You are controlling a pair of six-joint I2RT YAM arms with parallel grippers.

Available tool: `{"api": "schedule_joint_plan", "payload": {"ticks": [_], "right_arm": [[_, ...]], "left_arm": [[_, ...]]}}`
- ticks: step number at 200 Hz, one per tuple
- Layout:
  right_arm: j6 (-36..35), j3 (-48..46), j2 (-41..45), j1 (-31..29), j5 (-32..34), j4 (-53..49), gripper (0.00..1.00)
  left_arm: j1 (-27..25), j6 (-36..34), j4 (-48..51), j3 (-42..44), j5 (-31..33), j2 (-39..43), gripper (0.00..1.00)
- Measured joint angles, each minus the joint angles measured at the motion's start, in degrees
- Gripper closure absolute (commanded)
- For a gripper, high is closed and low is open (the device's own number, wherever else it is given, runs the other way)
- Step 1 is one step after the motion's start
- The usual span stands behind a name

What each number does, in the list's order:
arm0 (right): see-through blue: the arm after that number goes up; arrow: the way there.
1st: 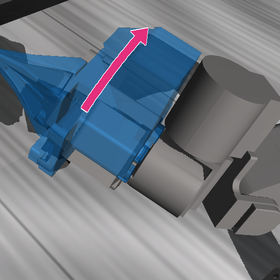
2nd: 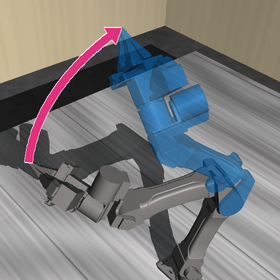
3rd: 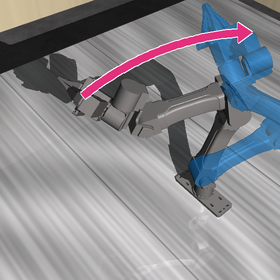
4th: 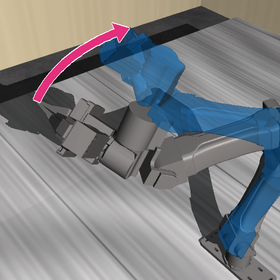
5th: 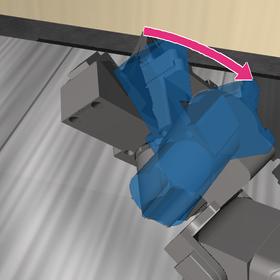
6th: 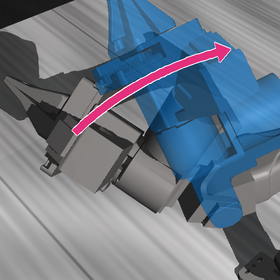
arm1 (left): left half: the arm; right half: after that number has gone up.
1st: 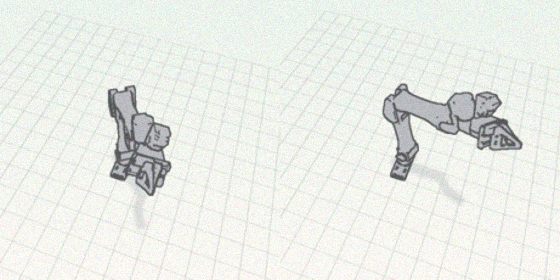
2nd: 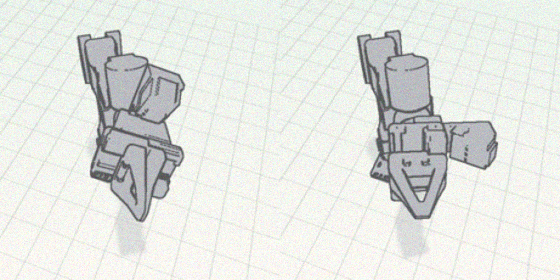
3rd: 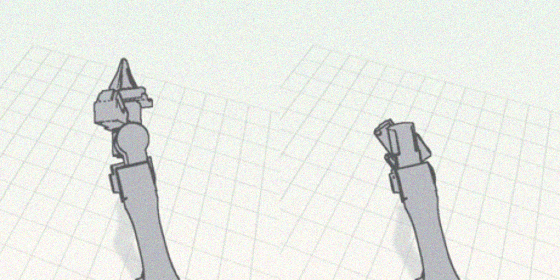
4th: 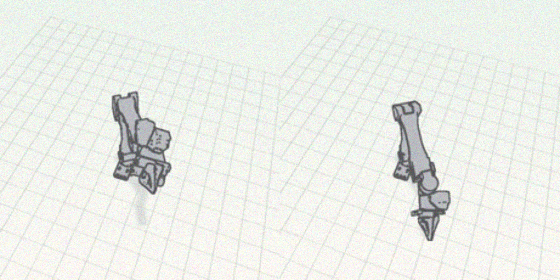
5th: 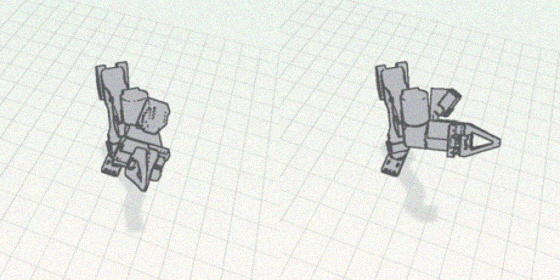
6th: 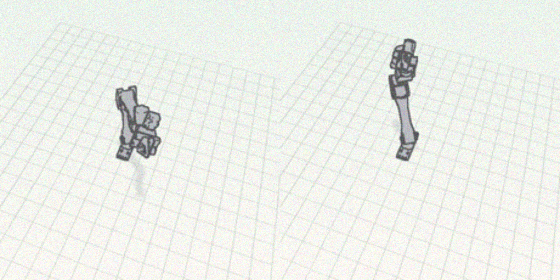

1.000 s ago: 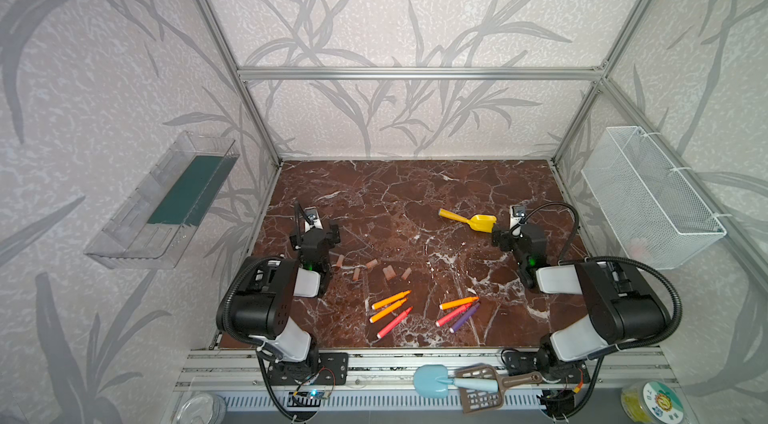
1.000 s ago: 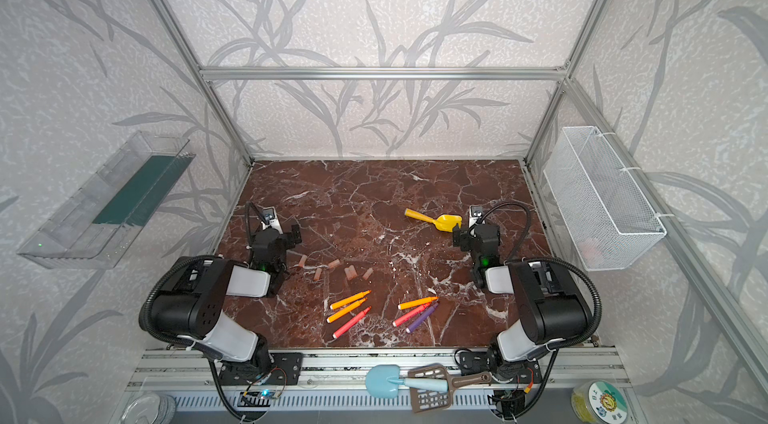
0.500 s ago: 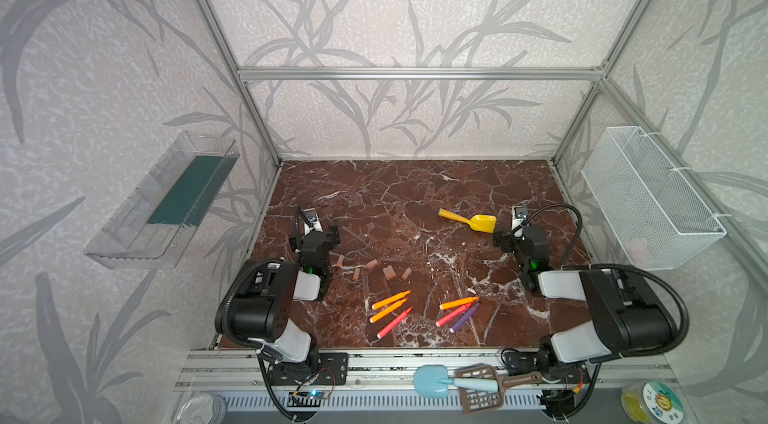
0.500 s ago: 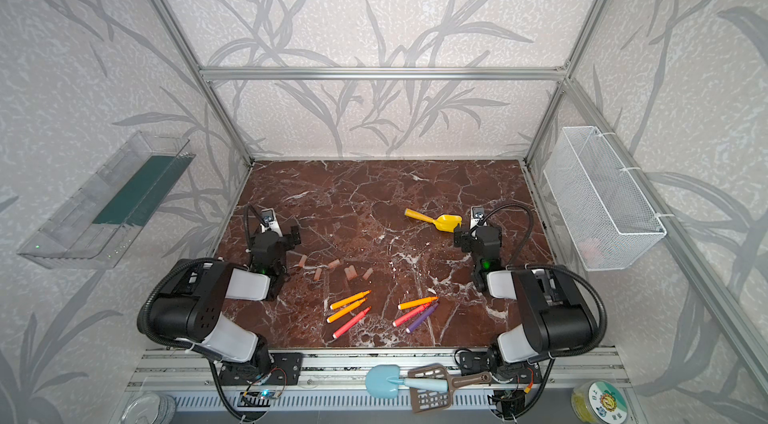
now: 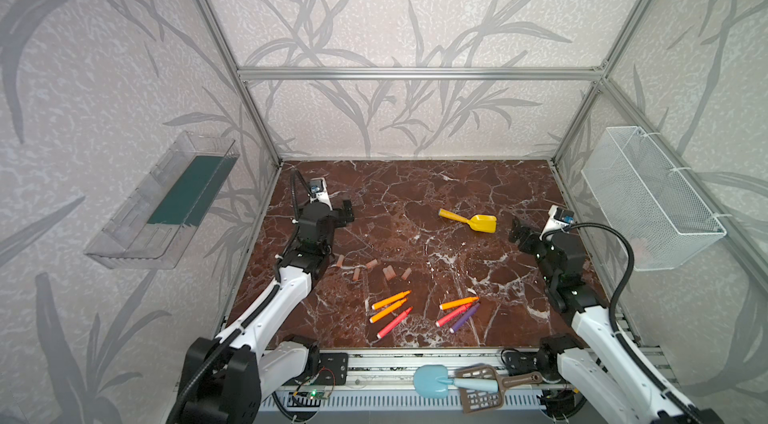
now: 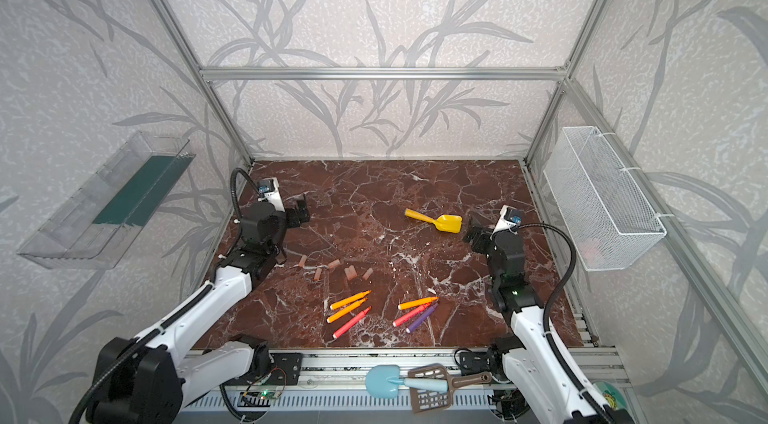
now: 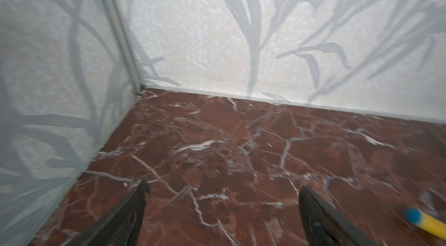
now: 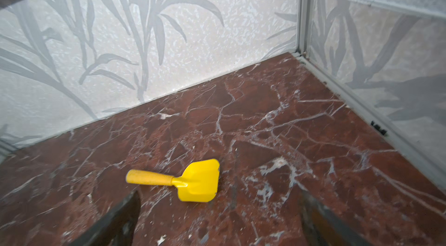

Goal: Insert the pens into the pen caps
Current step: 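Move the left gripper over the pens while the right gripper hovers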

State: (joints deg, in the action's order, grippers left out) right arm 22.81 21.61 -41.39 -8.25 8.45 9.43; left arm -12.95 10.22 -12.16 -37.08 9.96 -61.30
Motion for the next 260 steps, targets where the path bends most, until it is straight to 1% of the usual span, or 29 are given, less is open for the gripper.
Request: {"api": "schedule_joint_plan", "payload": {"ticks": [18, 27, 38, 47, 63, 72, 91, 106, 114, 121, 127, 141, 154, 175, 192, 204, 207, 210, 223, 236, 260], "right_arm": [[1.92, -3.04, 3.76, 0.00, -3.69, -0.50, 0.01], [2.60, -3.69, 4.52, 0.00, -5.11, -1.05, 0.01], [3.02, -3.74, 4.66, 0.00, -6.34, -1.36, 0.01], [3.19, -3.72, 4.55, 0.00, -6.97, -1.33, 0.01], [3.78, -3.43, 3.21, 0.00, -7.13, -1.73, 0.01], [4.02, -3.08, 2.25, 0.00, -7.23, -1.84, 0.01], [4.42, -2.51, -0.09, 0.00, -8.15, -2.05, 0.01], [4.61, -1.77, -0.98, 0.00, -9.09, -2.75, 0.00], [4.61, -1.27, -1.33, 0.00, -9.57, -2.97, 0.05], [4.61, -0.76, -1.60, 0.00, -9.94, -3.28, 0.12], [4.66, -0.33, -1.90, 0.00, -10.23, -3.45, 0.14], [4.72, 0.92, -3.19, 0.00, -10.97, -3.80, 0.15], [4.63, 1.84, -4.59, 0.00, -11.80, -3.76, 0.20], [4.70, 2.75, -7.45, 0.00, -12.70, -3.52, 0.23], [4.70, 3.19, -10.49, 0.00, -13.11, -3.28, 0.28], [4.63, 3.93, -13.07, 0.00, -13.40, -3.52, 0.30], [4.76, 4.11, -13.51, 0.00, -13.49, -3.65, 0.31], [4.63, 4.55, -14.47, 0.00, -13.51, -3.78, 0.31], [4.59, 5.88, -16.70, 0.00, -13.57, -4.39, 0.33], [4.50, 7.08, -18.03, 0.00, -13.55, -5.09, 0.34], [4.09, 8.13, -18.64, 0.00, -12.70, -5.77, 0.34]], "left_arm": [[-0.11, 1.62, 3.34, 1.36, -6.78, 4.79, 0.01], [-0.13, 2.49, 4.33, 2.73, -8.57, 8.04, 0.01], [-0.11, 3.98, 5.25, 4.70, -9.01, 12.41, 0.01], [-0.11, 6.08, 5.75, 6.58, -8.04, 16.09, 0.01], [0.17, 11.37, 6.51, 11.02, -3.30, 23.82, 0.01], [0.42, 12.98, 7.82, 12.57, -1.38, 26.86, 0.01], [0.72, 15.43, 13.11, 12.41, 2.27, 31.61, 0.01], [0.74, 16.65, 18.93, 9.64, 3.54, 33.24, 0.03], [0.74, 17.09, 21.59, 7.96, 3.52, 33.59, 0.06], [0.74, 17.42, 23.69, 6.60, 3.30, 33.90, 0.10], [0.74, 17.35, 25.27, 5.64, 2.71, 34.07, 0.13], [0.72, 17.77, 28.55, 4.17, -0.02, 34.23, 0.16], [0.66, 18.23, 31.30, 3.78, -3.21, 33.77, 0.24], [-0.52, 19.12, 35.08, 3.74, -8.11, 31.17, 0.30], [-3.87, 20.13, 37.03, 3.74, -10.51, 27.65, 0.35], [-8.00, 20.76, 38.36, 3.74, -10.58, 24.92, 0.37], [-8.52, 20.72, 38.62, 3.74, -10.38, 24.55, 0.37], [-10.43, 20.94, 38.86, 3.74, -10.12, 23.54, 0.37], [-15.87, 21.18, 39.98, 3.74, -8.68, 20.59, 0.38], [-21.27, 21.57, 40.94, 3.74, -7.41, 17.94, 0.42], [-28.96, 22.38, 42.01, 3.74, -5.27, 13.33, 0.48]]}}
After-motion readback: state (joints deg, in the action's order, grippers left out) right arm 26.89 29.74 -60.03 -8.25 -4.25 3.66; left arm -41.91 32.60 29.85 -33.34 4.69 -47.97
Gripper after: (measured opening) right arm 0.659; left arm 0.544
